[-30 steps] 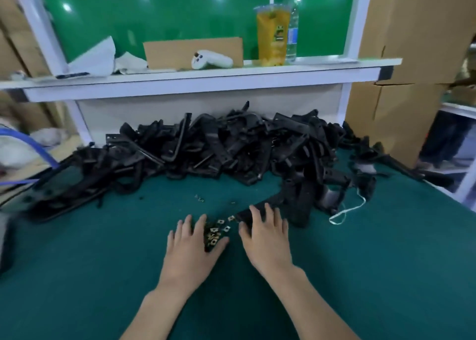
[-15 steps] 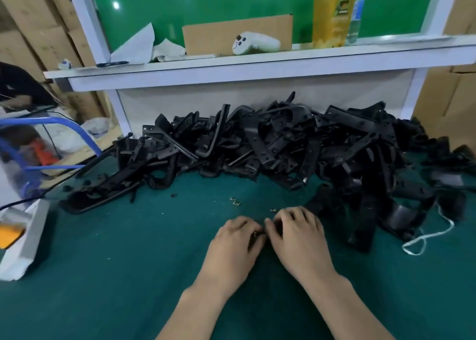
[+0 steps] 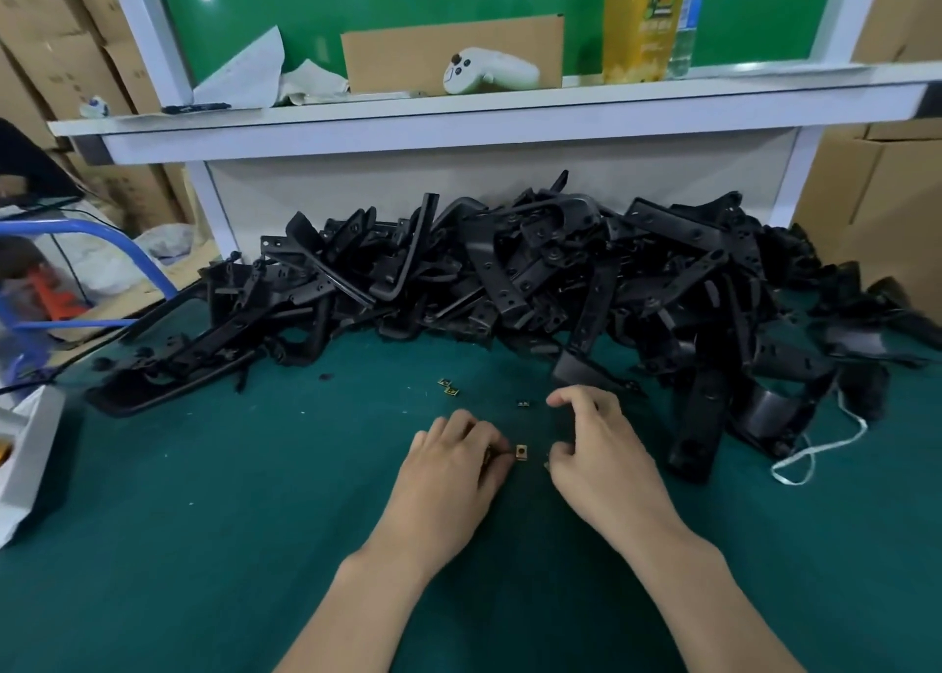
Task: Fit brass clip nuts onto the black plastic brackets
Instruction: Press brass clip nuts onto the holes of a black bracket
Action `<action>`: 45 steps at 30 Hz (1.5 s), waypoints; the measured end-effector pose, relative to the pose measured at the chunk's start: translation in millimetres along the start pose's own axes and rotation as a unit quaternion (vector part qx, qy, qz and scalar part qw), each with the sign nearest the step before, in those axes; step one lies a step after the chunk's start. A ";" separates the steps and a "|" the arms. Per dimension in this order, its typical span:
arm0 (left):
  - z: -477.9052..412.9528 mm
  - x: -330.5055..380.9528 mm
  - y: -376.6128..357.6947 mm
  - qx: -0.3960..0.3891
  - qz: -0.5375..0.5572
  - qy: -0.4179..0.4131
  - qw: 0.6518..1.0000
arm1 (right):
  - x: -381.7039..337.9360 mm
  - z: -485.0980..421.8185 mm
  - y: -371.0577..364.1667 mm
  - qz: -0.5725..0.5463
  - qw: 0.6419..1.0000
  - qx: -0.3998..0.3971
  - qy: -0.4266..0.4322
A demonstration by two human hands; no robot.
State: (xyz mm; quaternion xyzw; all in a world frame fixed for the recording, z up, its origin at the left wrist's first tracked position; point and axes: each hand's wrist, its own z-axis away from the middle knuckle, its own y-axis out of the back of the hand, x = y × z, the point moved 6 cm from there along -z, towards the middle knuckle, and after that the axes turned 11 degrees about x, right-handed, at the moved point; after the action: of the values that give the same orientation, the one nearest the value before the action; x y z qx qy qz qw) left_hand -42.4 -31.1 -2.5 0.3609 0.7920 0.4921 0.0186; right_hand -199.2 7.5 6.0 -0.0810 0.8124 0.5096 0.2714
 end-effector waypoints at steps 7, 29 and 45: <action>-0.2 2.2 4.7 0.018 0.039 0.010 0.999 | 2.1 -2.1 11.4 0.135 0.989 0.053 0.035; -3.2 -31.0 26.4 0.143 0.470 0.310 0.814 | -3.5 -5.4 24.8 -0.348 0.926 0.132 -0.059; 1.6 -84.6 59.9 0.281 0.664 0.399 0.567 | -1.9 -6.1 33.6 -0.390 0.905 0.164 -0.036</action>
State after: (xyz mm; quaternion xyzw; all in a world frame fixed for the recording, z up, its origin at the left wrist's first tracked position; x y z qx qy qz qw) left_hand 53.9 -64.5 16.6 0.5394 0.3545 0.2129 -0.7336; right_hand -213.5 17.7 35.3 -0.3269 0.7777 0.2252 0.4874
